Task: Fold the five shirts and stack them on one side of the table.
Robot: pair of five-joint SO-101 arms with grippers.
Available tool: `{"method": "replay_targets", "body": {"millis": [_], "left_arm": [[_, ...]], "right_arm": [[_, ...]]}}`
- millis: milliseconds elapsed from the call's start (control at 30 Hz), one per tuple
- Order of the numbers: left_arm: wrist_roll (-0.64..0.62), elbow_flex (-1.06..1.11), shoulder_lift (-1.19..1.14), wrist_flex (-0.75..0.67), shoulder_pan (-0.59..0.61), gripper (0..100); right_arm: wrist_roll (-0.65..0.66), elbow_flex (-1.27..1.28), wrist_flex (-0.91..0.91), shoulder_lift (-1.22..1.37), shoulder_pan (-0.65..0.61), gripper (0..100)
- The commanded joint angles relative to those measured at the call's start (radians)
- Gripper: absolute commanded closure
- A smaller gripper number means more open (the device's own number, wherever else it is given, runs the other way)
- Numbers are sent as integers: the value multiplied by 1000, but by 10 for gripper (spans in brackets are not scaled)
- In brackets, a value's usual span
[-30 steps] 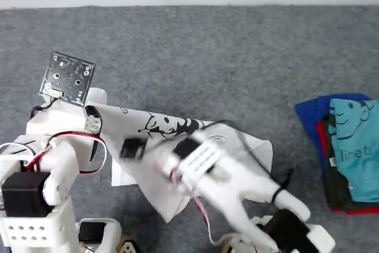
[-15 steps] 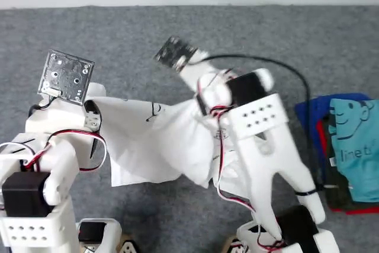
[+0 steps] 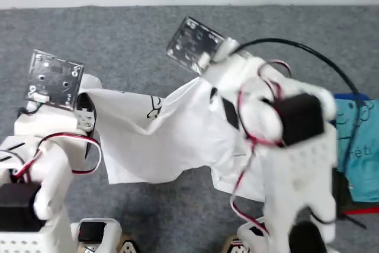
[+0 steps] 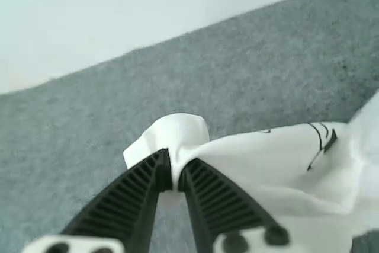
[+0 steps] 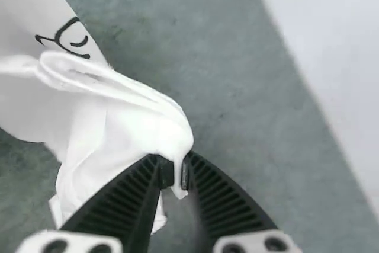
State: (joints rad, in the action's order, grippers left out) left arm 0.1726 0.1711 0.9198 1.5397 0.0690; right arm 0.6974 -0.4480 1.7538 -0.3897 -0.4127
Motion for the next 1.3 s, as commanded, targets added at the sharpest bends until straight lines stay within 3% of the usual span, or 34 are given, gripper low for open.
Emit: {"method": "replay_targets", "body": {"millis": [0, 267, 500, 800, 1267], "left_arm": [[0, -76, 2, 2, -6, 986], [-2, -173, 8, 37, -6, 986], [-3, -414, 11, 130, -5, 986], [-17, -615, 3, 213, -5, 986], [-15, -424, -132, 210, -5, 985]], "right_arm": [[18, -40, 39, -139, -2, 989], [14, -57, -1, -421, 4, 989], [17, -273, 5, -447, 202, 989], [71, -319, 12, -452, 277, 989], [89, -170, 27, -377, 314, 988]]}}
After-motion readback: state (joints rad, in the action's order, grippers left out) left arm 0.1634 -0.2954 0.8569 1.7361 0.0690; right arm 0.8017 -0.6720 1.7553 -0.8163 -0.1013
